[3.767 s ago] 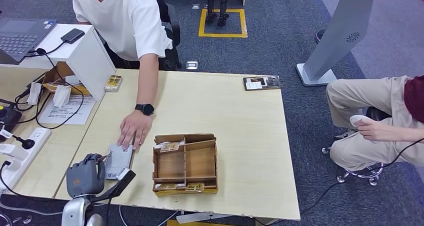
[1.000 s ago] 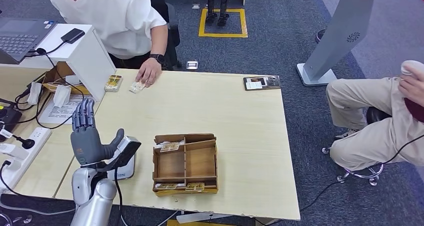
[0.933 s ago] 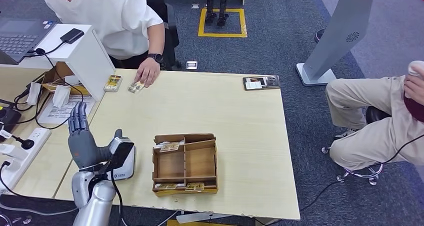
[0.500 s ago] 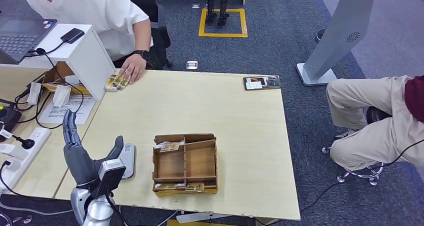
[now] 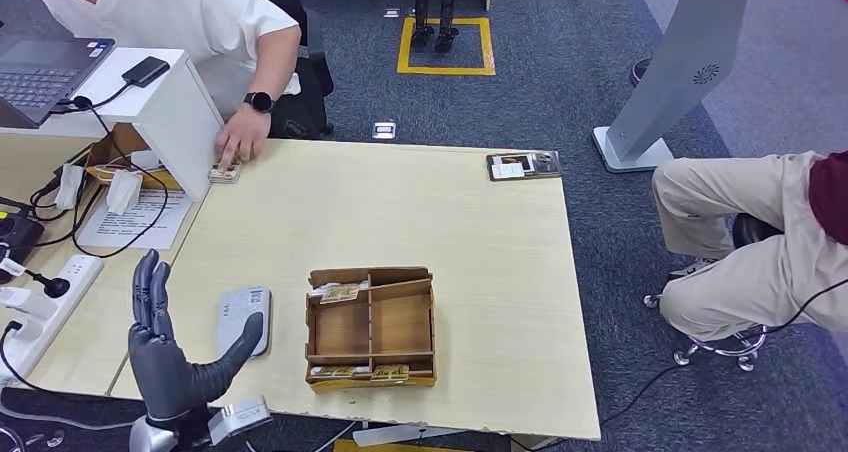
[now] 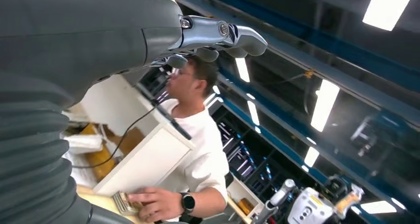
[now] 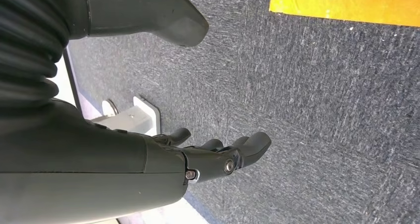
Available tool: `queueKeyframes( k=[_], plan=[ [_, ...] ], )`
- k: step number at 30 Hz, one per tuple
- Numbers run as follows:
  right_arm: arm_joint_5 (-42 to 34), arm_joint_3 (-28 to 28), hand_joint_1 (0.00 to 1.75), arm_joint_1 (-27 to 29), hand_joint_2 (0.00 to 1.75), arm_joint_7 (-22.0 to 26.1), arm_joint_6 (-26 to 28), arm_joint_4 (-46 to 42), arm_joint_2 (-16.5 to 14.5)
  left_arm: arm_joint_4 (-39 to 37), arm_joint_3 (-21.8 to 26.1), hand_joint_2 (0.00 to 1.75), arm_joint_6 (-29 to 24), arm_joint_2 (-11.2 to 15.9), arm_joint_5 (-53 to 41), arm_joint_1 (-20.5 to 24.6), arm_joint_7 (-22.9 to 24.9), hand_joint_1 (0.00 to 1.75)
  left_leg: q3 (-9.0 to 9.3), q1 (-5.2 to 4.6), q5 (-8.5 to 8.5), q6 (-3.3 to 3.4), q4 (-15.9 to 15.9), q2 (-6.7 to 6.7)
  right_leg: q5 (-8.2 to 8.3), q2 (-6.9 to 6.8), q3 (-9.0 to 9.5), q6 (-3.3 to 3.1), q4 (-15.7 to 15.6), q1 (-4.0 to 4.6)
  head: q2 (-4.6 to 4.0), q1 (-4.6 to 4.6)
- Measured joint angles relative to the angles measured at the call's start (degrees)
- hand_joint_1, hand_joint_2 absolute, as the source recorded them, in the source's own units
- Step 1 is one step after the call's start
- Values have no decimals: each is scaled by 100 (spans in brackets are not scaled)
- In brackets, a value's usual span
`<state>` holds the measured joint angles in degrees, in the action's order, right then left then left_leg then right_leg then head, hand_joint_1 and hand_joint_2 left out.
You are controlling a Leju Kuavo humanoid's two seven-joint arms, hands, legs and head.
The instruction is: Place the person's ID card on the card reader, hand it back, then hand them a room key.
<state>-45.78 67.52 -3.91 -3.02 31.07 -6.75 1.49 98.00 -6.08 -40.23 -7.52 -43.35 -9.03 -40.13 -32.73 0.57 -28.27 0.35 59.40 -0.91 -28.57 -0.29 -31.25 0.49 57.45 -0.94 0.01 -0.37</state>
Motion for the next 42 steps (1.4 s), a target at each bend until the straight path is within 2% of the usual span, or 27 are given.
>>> queueKeyframes(
  k=[3, 10, 18, 25, 28, 32, 36, 42],
  plan=[
    [-67, -6, 0, 2, 175, -1, -2, 1, 0, 57, -68, 175, 1, 35, -125, -138, 52, 0, 0, 0, 0, 0, 0, 0, 0, 0, -1, 0, 0, 0, 1, 0],
    [-203, -19, 0, 14, 175, 3, 8, 2, 0, 169, -635, 175, 67, 353, 447, -410, 117, 0, -1, 0, 0, 0, -1, 0, -1, 0, -2, 0, 0, 0, 0, 0],
    [-222, -19, 0, 23, 175, 3, 5, 2, 0, 213, -1235, 175, 82, 636, -238, -447, 362, 0, -1, 0, 0, 0, 0, 0, 0, 0, -1, 0, 0, 0, 0, -1],
    [-222, -19, 0, 23, 175, 18, 4, 2, -1, 210, -1426, 175, 233, 758, -234, -430, 374, 0, -1, 0, 0, 0, 0, 0, 0, 0, -3, 0, 0, 0, 1, -1],
    [-218, -17, 0, 19, 175, 69, -2, 2, 0, 179, -1673, 175, 626, 851, -177, -325, 341, 0, -1, 0, 0, 0, 0, -1, -1, -1, -4, 0, 0, 0, 1, -1],
    [-197, -7, 0, 1, 175, 82, -25, 2, 0, 21, -2335, 175, 1022, 888, -177, -8, 216, 0, -2, -1, 0, 0, 0, -1, 0, -2, -2, 0, 0, -1, 1, 1],
    [-168, 18, 0, -9, 175, 81, -41, 2, 0, -169, -2862, 175, 1177, 878, -139, 326, 230, 0, -1, -2, 0, 0, 1, -2, 1, -2, -1, 1, -1, -2, -1, 1],
    [-158, 61, 0, -25, 175, 81, -79, 2, 0, -519, -3269, 175, 1253, 847, -248, 689, 374, 0, -1, -1, 0, 0, 0, -1, 1, -1, -3, 0, 0, -1, 0, 2]
  ],
)
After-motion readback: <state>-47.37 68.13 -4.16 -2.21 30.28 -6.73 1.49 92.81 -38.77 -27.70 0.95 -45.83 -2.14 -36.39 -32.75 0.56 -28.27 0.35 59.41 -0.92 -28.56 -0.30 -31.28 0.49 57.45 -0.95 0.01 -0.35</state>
